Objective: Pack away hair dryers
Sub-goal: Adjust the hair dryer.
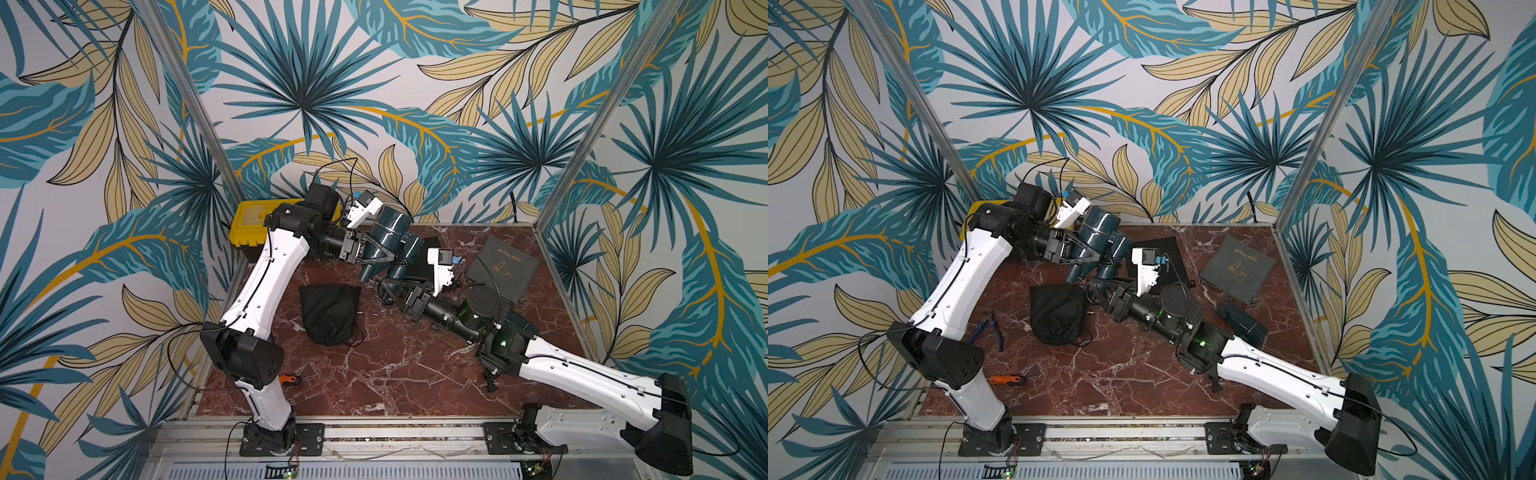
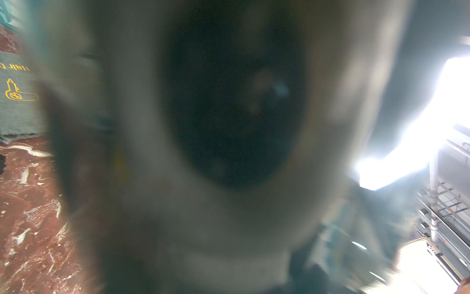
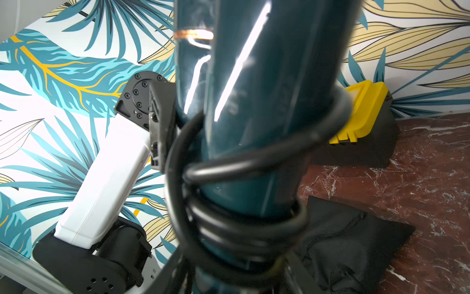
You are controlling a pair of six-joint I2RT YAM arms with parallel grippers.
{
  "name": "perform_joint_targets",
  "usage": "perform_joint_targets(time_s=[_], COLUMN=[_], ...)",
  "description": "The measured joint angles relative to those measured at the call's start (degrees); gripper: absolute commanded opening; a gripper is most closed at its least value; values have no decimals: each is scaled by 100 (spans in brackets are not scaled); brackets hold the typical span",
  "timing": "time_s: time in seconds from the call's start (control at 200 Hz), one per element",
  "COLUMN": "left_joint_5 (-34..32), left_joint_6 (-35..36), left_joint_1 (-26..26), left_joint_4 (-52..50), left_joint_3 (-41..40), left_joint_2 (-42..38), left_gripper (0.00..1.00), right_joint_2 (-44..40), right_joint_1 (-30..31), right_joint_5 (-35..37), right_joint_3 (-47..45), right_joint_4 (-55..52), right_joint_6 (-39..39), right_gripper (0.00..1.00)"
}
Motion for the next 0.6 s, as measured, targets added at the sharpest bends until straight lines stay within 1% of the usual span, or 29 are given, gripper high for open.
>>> perform_joint_targets(time_s=[0.11, 0.18, 0.335, 0.4, 0.526, 0.601], left_joint_5=[20, 17, 17, 17, 17, 44], left_joint_6=[-22, -42, -85, -90, -96, -31], left_joint_1=[-4, -4, -42, -66, -94, -96], left_joint_4=[74, 98, 127, 133, 164, 258], left_joint_3=[-15, -17, -76, -136, -203, -203], left_joint_2=[-15, -20, -31, -55, -96, -109], left_gripper=[0, 0, 0, 0, 0, 0], right_joint_2=[35, 79, 184, 192, 190, 190], right_joint_1=[4, 4, 4, 4, 15, 13], right_joint_5=[4, 15, 50, 85, 94, 140], right_joint_3=[0, 4, 31, 31, 33, 35], right_joint_4=[63, 133, 227, 229, 262, 260], right_joint_6=[4, 15, 20, 17, 22, 109], right_gripper=[44, 50, 51, 49, 42, 35])
